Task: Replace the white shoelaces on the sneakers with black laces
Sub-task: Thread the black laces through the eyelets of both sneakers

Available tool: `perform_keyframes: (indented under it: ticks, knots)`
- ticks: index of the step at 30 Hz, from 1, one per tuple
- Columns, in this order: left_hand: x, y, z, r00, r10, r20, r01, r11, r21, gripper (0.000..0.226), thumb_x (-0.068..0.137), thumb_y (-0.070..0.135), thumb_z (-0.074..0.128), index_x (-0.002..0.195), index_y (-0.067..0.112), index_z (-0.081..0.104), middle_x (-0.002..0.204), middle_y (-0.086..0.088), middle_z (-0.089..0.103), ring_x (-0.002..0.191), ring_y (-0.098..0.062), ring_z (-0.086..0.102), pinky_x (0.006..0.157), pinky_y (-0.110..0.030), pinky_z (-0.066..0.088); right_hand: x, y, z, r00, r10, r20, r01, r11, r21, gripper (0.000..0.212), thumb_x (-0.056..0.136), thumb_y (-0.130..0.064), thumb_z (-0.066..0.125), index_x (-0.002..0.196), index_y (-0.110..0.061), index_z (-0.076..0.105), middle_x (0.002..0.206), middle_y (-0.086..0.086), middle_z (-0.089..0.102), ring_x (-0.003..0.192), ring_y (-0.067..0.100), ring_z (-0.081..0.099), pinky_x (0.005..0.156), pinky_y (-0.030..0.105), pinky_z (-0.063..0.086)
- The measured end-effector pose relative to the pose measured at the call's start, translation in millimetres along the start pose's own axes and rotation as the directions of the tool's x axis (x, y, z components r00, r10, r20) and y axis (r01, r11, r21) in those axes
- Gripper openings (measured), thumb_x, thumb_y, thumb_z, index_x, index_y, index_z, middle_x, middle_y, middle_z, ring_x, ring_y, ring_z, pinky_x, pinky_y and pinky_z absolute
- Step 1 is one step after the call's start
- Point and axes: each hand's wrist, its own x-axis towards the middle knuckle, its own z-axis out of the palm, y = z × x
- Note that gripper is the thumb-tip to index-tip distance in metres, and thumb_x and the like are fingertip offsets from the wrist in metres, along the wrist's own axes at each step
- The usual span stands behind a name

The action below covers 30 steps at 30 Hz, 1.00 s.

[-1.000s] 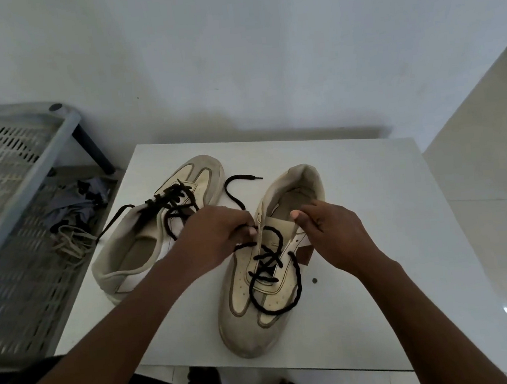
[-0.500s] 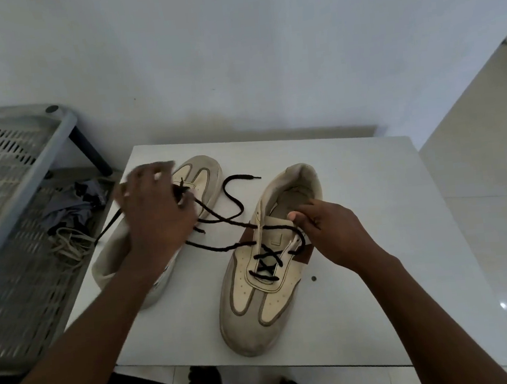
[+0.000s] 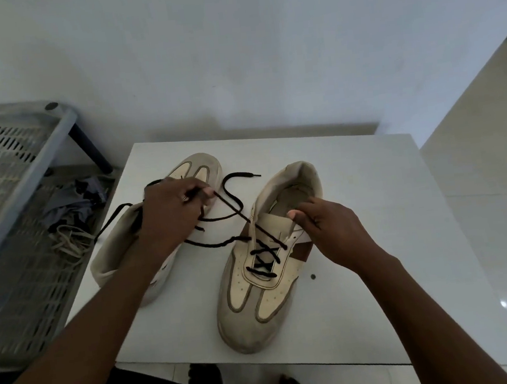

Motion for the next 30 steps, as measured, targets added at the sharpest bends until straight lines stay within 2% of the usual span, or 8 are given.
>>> perform_keyframes:
  ticks: [2, 6, 10, 16, 20, 24, 27, 30]
  knots:
    - [1.1, -3.6, -1.1, 0.997, 0.002, -0.083, 0.001, 0.999, 0.041, 0.01, 0.085, 0.015, 0.066, 0.079, 0.018, 0.074, 0.065, 0.006, 0.066, 0.066, -0.014, 0.065, 0.073, -0.037, 0.057, 0.9, -0.4, 0.0, 1.0, -0.005, 0.004, 0.005, 1.0, 0.009, 0.036, 0.1, -0.044, 0.036, 0.094, -0.021, 0.062, 0.081, -0.004, 0.055, 0.074, 0.015, 0.052, 0.062, 0.028, 0.036]
    - [-1.5, -8.9, 6.3, 0.981, 0.169, -0.098, -0.143, 0.963, 0.228, 0.024, 0.082, 0.035, 0.057, 0.079, 0.019, 0.073, 0.067, 0.0, 0.069, 0.071, -0.022, 0.064, 0.078, -0.046, 0.051, 1.7, 0.3, -0.2, 1.0, -0.002, 0.019, 0.002, 1.0, -0.007, 0.035, 0.1, -0.045, 0.035, 0.094, -0.023, 0.062, 0.08, -0.005, 0.053, 0.074, 0.013, 0.051, 0.06, 0.023, 0.034]
    - [-1.8, -12.1, 12.6, 0.952, 0.299, -0.064, -0.231, 0.84, 0.491, 0.025, 0.077, 0.035, 0.061, 0.094, 0.018, 0.069, 0.094, 0.001, 0.069, 0.097, -0.026, 0.058, 0.085, -0.039, 0.031, 1.3, 0.9, 1.2, 1.0, -0.013, -0.007, 0.013, 1.0, 0.006, 0.038, 0.1, -0.045, 0.035, 0.097, -0.021, 0.063, 0.081, -0.005, 0.054, 0.074, 0.014, 0.052, 0.061, 0.025, 0.036]
    - [-11.7, -2.2, 8.5, 0.819, 0.403, 0.409, -0.499, 0.852, 0.16, 0.019, 0.079, 0.027, 0.074, 0.089, 0.017, 0.062, 0.082, 0.014, 0.054, 0.072, 0.001, 0.052, 0.063, -0.026, 0.048, -0.3, 2.7, 3.9, 0.997, -0.018, -0.07, 0.02, 0.999, 0.036, 0.035, 0.099, -0.046, 0.035, 0.083, -0.024, 0.058, 0.074, -0.006, 0.053, 0.067, 0.011, 0.051, 0.058, 0.025, 0.035]
    - [-15.3, 6.8, 5.1, 0.904, 0.381, 0.191, -0.421, 0.869, 0.261, 0.04, 0.07, 0.022, 0.083, 0.086, 0.016, 0.047, 0.073, 0.016, 0.041, 0.061, 0.001, 0.041, 0.054, -0.016, 0.031, -0.5, 0.2, 4.0, 0.995, -0.01, -0.094, 0.013, 1.0, 0.029, 0.034, 0.099, -0.045, 0.036, 0.082, -0.024, 0.058, 0.071, -0.009, 0.05, 0.065, 0.009, 0.049, 0.056, 0.02, 0.032]
    - [-5.5, 7.7, -6.7, 0.802, 0.594, 0.052, -0.567, 0.731, 0.379, 0.021, 0.07, -0.004, 0.069, 0.073, 0.009, 0.053, 0.072, -0.003, 0.051, 0.061, -0.022, 0.047, 0.049, -0.036, 0.043, -0.2, 0.1, 4.7, 0.994, 0.004, -0.106, -0.001, 1.0, 0.026, 0.035, 0.1, -0.044, 0.037, 0.083, -0.023, 0.06, 0.072, -0.009, 0.052, 0.066, 0.009, 0.05, 0.056, 0.02, 0.032]
    - [-12.5, 9.3, -3.1, 0.776, 0.577, 0.255, -0.627, 0.748, 0.218, 0.025, 0.068, -0.007, 0.062, 0.075, 0.016, 0.055, 0.063, 0.006, 0.051, 0.053, -0.012, 0.047, 0.046, -0.03, 0.044, 0.3, -0.3, 5.6, 0.993, 0.004, -0.118, -0.001, 1.0, 0.021, 0.038, 0.1, -0.044, 0.037, 0.087, -0.02, 0.063, 0.074, -0.007, 0.055, 0.067, 0.012, 0.052, 0.057, 0.022, 0.034]
    - [-25.8, 9.7, 8.0, 0.728, 0.406, 0.552, -0.485, 0.874, -0.003, 0.014, 0.081, 0.013, 0.066, 0.086, 0.023, 0.059, 0.056, 0.015, 0.05, 0.046, -0.008, 0.049, 0.047, -0.015, 0.041, 0.1, -0.7, 5.8, 0.991, 0.0, -0.131, 0.003, 1.0, 0.023, 0.037, 0.1, -0.043, 0.038, 0.085, -0.019, 0.063, 0.073, -0.007, 0.055, 0.066, 0.013, 0.052, 0.057, 0.023, 0.035]
